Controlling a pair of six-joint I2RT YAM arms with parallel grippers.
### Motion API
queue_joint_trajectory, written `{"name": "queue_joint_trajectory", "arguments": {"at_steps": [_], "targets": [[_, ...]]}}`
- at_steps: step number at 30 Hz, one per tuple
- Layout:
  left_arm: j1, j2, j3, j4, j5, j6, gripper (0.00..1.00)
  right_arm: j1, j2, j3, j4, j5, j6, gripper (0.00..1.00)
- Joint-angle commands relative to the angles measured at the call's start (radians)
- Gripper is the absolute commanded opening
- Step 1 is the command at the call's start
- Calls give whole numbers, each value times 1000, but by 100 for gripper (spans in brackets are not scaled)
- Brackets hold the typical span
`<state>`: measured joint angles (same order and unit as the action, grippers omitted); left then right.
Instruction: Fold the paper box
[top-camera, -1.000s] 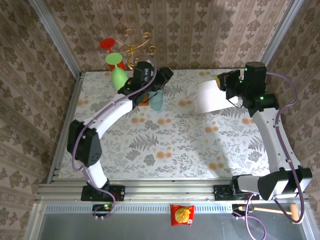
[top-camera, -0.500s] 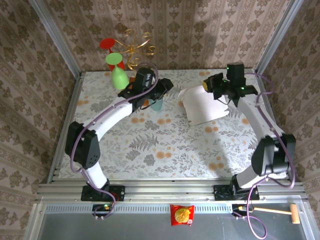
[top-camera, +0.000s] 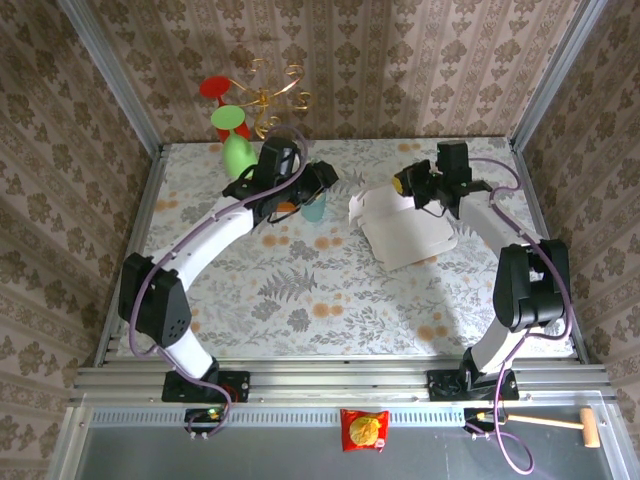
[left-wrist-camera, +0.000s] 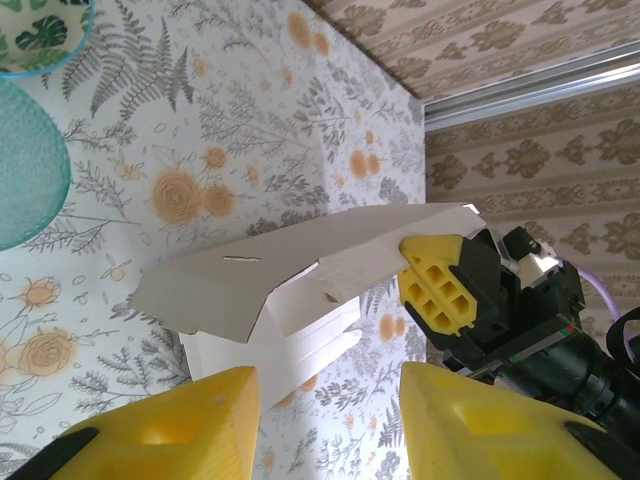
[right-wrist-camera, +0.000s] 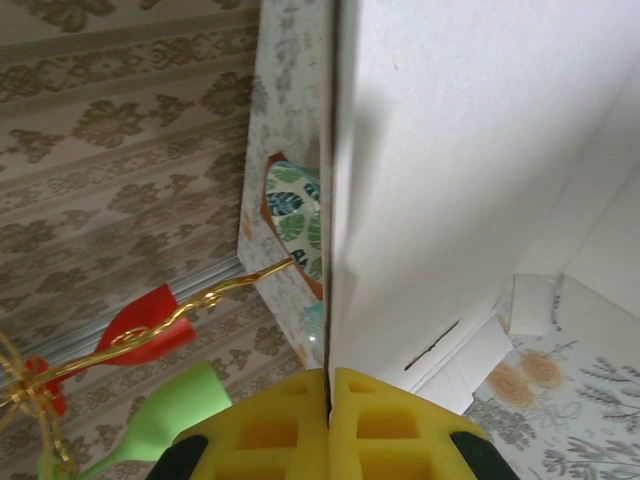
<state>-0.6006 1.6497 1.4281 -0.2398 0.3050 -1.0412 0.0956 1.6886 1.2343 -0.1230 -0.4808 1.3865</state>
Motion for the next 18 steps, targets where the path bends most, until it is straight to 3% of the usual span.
{"name": "queue_joint_trajectory", "arguments": {"at_steps": [1,8,18], "targets": [[-4,14,0,-4,26,33,42,4,15,-44,76,-33,-18,0],[-24,64,-7,81,51,-52,42,1,18,-91,87,-41,-43,0],[-107,215,151,47,15,-201,35,3,6,-45,24,-7,-15,0]]}}
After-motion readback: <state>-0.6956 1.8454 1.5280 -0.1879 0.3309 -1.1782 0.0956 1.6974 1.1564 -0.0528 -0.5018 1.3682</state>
